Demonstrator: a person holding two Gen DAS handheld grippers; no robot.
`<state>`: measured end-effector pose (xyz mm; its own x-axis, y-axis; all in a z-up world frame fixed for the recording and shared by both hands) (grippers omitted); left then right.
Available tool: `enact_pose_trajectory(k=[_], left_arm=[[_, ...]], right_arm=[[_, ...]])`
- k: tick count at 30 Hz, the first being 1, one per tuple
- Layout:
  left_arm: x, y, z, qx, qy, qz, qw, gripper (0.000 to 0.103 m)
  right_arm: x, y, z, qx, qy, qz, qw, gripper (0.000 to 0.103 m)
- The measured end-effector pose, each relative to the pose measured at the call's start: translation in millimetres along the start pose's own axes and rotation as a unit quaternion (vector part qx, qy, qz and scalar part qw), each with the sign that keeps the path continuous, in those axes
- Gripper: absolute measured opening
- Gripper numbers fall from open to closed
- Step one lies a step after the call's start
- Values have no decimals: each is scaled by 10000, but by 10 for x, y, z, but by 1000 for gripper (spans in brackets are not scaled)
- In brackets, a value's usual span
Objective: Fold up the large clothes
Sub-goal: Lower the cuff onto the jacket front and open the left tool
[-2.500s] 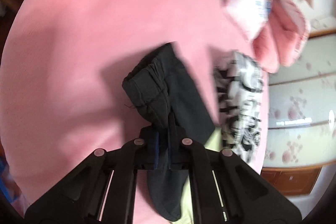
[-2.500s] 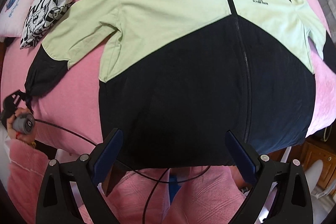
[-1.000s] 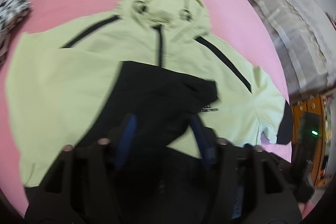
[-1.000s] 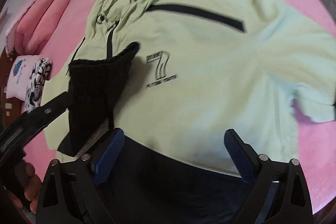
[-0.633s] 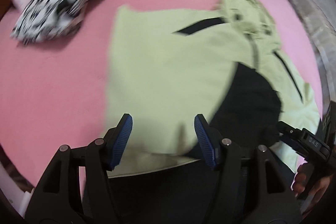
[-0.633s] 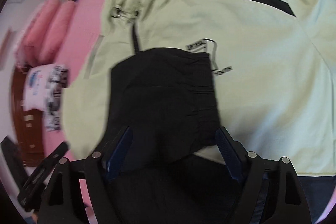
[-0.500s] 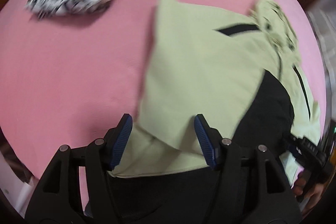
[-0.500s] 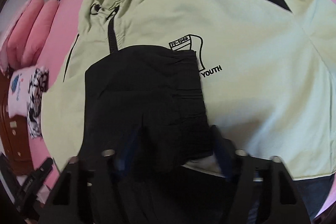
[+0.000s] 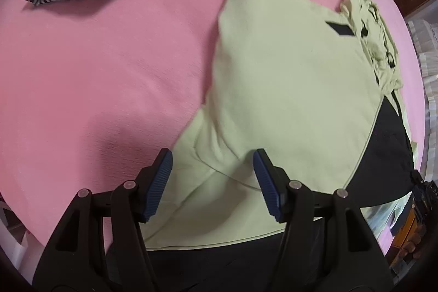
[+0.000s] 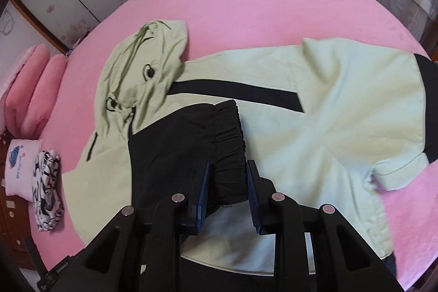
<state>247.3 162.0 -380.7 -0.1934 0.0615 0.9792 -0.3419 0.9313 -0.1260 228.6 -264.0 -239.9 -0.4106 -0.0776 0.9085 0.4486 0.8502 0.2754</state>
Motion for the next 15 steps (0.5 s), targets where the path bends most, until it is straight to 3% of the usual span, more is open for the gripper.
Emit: enact_pose_trajectory(k=[5,9,11,12,14,15], left_arm=[[-82,-17,8,-21,51,-43,10000,58],[-124,30,-13,-36,40,-78,10000,58],[-138,49,-17,-119,31,-59,9999,48],[-149,44,-27,-183,13,-107,9998,35],[-140,59,-33,-413,3,-459,9981,24],[-83,46,-57,-454,-132,-577,9972,14]], right_arm=[[-189,-351,119,-119,328,642,9973,26],[-291,-519,178,-128,210,951,9952,26],[-291,-507,176,121,-77,1039,9945,26],[-293,-491,164,254,-195,1161,9927,26],[-218,-504,71,596,-676,1920,9772,26],[-179,-513,20,624,-780,2047,9737,26]])
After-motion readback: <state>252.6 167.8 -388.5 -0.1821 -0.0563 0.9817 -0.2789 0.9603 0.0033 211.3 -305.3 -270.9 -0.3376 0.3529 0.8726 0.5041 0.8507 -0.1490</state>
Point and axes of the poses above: each gripper's, at about its wrist camera, not at the fingertips, and x roughly against the way its jaws point, y to its left, z to its underside, the point moved 6 cm from there along -x, roughly the way its jaws point, and after that the axes turned 10 degrees about -x, right-handed, at the moved point
